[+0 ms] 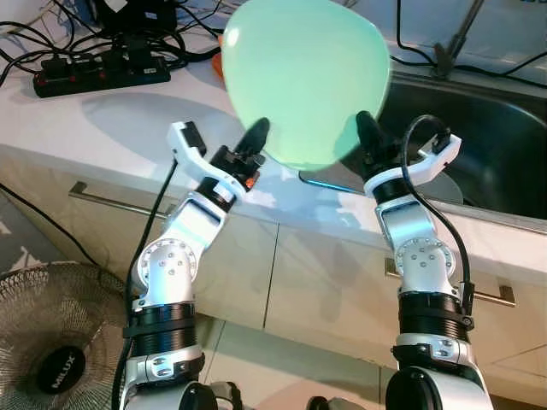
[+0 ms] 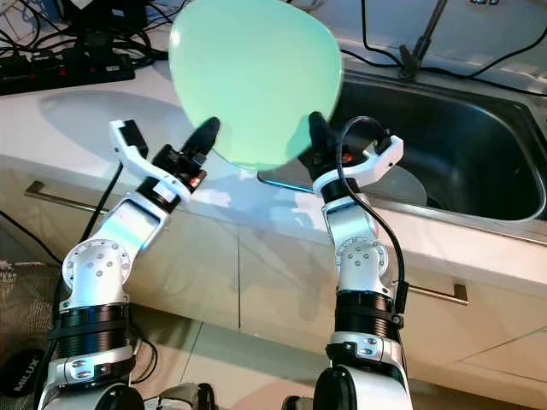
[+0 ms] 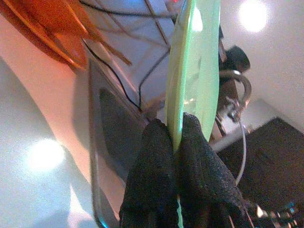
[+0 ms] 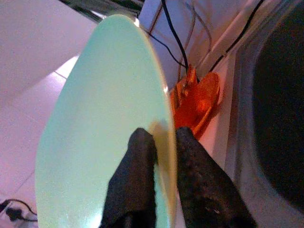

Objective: Kitchen organization

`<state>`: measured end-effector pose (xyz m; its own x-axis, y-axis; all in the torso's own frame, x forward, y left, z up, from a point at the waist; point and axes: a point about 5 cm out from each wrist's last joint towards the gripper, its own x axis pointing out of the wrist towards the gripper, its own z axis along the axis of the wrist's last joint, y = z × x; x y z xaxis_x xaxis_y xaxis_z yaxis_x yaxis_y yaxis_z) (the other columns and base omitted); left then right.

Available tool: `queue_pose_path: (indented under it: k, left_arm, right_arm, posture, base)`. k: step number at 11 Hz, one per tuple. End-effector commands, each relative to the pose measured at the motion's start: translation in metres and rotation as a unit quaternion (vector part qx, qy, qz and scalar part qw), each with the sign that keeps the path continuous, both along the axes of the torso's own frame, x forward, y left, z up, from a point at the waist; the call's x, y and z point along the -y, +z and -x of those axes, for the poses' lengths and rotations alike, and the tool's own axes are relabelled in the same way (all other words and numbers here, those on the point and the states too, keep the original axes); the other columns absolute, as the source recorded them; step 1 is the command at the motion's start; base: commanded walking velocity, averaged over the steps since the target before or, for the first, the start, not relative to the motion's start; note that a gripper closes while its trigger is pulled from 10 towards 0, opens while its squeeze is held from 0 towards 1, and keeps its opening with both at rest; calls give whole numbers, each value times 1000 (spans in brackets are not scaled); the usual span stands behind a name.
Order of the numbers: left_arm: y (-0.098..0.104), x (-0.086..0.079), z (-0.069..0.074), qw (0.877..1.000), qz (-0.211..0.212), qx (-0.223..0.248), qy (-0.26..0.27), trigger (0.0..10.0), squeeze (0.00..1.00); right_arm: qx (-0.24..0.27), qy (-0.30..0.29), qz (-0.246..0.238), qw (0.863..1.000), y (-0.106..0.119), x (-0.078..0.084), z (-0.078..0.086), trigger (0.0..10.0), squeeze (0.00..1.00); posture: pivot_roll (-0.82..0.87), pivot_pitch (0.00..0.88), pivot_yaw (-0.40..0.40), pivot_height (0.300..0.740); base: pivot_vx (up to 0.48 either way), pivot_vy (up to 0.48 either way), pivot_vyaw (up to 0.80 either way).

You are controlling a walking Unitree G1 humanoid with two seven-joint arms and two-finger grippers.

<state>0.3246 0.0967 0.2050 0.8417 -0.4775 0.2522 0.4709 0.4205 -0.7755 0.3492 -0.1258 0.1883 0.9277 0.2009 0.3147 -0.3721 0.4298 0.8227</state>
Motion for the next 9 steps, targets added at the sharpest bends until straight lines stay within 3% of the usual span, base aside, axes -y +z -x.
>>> queue_pose_path:
  k: [1, 2, 4, 5, 7, 9]
  left_arm:
    - [6, 17, 4, 999, -4, 18, -46, 10000, 0]
    - [6, 17, 4, 999, -4, 18, -46, 10000, 0]
    - [6, 17, 4, 999, -5, 19, -47, 10000, 0]
    - [5, 18, 5, 999, -6, 18, -50, 10000, 0]
    - [3, 19, 5, 999, -14, 16, -50, 10000, 0]
    - [1, 22, 6, 997, -50, 18, -53, 10000, 0]
  right_arm:
    - [-2, 20, 17, 1000, 1, -11, 0, 10000, 349]
    - [-1, 21, 20, 1000, 1, -12, 0, 10000, 0]
    - [0, 23, 19, 1000, 1, -13, 0, 10000, 0]
    - [10, 30, 8, 999, 3, -14, 2, 0, 0]
    - [10, 32, 2, 999, 3, -14, 2, 0, 0]
    - [17, 40, -8, 999, 5, -16, 3, 0, 0]
  posture:
    - [56, 84, -22, 740]
    - [57, 84, -22, 740]
    - [57, 83, -22, 740]
    - [57, 83, -22, 740]
    - [57, 85, -22, 740]
    - [58, 85, -22, 740]
  base:
    - [0, 0, 0]
    - [0, 0, 0]
    - [0, 0, 0]
    - [0, 0, 0]
    - [0, 0, 0]
    - [0, 0, 0]
